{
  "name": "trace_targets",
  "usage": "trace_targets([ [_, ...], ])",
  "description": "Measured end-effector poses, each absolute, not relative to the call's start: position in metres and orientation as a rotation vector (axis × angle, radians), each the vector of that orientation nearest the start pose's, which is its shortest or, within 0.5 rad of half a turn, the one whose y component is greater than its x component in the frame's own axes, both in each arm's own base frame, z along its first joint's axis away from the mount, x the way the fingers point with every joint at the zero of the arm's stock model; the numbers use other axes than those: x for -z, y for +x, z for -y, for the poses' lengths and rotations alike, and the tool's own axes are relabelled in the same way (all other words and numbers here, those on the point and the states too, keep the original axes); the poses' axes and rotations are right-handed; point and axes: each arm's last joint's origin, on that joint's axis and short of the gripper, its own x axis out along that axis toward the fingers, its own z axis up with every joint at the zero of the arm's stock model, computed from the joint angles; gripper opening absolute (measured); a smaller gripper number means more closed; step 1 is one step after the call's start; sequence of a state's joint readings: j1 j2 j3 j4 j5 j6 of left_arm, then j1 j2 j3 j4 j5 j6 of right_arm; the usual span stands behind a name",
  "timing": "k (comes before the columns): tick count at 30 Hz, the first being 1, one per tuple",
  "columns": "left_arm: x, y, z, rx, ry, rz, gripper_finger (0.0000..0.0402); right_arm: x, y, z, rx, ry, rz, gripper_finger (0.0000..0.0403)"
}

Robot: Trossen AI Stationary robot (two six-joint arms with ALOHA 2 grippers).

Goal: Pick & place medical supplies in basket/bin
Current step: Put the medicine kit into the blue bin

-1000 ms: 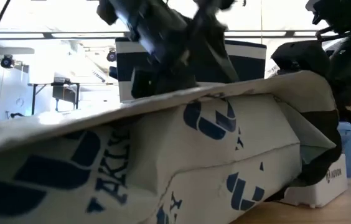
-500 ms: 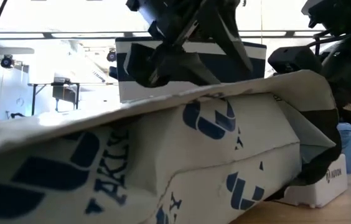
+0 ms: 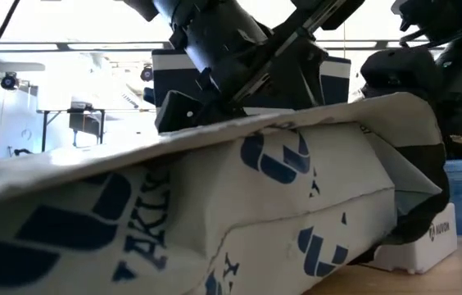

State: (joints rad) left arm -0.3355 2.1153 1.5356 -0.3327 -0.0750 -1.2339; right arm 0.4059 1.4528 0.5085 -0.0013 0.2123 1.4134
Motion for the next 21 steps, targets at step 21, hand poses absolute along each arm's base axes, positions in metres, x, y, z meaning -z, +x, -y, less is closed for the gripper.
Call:
trace_targets([
  [21, -0.138, 0.443, 0.134, -0.315, -0.969, -0.948, 0.0143, -0.124, 0.236, -0.078, 0.188, 1.073, -0.897, 0.0341],
])
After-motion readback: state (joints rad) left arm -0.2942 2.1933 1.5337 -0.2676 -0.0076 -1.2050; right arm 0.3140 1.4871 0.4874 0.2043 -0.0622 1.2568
